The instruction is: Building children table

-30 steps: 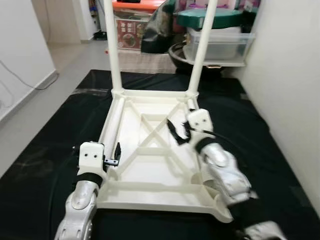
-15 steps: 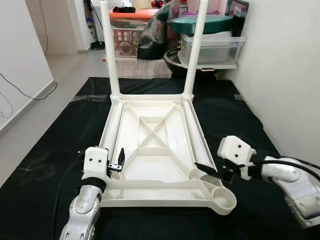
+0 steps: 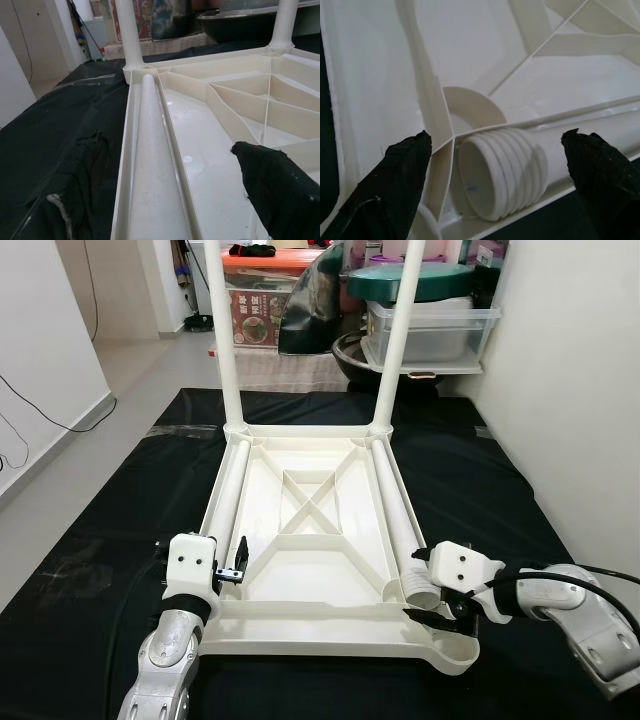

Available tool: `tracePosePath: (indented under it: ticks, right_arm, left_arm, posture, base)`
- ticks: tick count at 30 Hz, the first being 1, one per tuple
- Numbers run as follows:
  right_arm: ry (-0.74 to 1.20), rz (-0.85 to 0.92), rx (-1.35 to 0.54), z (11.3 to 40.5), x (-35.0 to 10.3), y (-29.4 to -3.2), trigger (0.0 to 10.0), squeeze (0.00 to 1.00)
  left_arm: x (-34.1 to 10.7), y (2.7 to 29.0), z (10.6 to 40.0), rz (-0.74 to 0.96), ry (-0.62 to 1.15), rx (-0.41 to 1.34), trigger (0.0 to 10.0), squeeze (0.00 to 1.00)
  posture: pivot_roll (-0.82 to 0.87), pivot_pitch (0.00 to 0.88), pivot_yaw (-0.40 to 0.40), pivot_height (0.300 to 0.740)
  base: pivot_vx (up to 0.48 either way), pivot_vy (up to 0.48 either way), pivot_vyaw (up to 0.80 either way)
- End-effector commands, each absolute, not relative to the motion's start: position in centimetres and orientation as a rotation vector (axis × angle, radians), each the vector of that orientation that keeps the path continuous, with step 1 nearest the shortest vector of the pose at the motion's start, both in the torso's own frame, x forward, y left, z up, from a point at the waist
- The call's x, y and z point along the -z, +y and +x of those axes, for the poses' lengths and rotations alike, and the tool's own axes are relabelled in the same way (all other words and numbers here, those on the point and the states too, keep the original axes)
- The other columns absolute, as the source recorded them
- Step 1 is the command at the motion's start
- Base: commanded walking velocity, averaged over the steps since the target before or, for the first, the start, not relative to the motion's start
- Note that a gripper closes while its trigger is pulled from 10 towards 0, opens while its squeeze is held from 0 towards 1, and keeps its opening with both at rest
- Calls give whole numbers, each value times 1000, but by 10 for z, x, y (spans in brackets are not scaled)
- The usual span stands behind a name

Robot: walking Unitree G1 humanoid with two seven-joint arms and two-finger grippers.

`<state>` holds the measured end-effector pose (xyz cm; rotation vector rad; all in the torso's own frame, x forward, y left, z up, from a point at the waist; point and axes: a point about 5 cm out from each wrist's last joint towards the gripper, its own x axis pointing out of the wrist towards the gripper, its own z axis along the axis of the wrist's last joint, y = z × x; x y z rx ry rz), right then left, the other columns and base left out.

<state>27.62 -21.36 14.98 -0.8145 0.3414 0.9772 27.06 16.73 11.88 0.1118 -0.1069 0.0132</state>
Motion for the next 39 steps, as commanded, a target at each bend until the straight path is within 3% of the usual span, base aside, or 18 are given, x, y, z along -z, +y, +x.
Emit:
tracePosePath:
  ticks: [1, 14, 27, 34, 36, 39]
  right_arm:
    - [379, -823, -998, 273, -147, -219, 10000, 0]
    - [391, -806, -812, 296, -154, -231, 10000, 0]
    - [407, -849, -759, 299, -152, -236, 10000, 0]
    - [222, -793, -447, 323, -166, -228, 10000, 0]
    - [139, -686, -283, 325, -165, -220, 10000, 0]
    - [122, -658, -246, 323, -163, -218, 10000, 0]
  left_arm:
    - [-119, 169, 271, 122, -112, -16, 10000, 0]
    - [-118, 165, 272, 117, -113, -4, 10000, 0]
    - [-118, 164, 273, 118, -113, 2, 10000, 0]
    - [-118, 164, 273, 121, -113, 2, 10000, 0]
    - [-118, 165, 273, 124, -113, -3, 10000, 0]
    - [-118, 165, 272, 125, -113, -5, 10000, 0]
  posture:
    - [-1, 0, -42, 740]
    - [-5, 0, -42, 740]
    - [-10, 0, -38, 740]
    - [-6, 0, -41, 740]
    - [1, 0, -41, 740]
    - [1, 0, -39, 740]
  base:
    - [0, 0, 0]
    - [0, 0, 0]
    - [0, 0, 0]
    - [0, 0, 0]
    - [0, 0, 0]
    - [0, 0, 0]
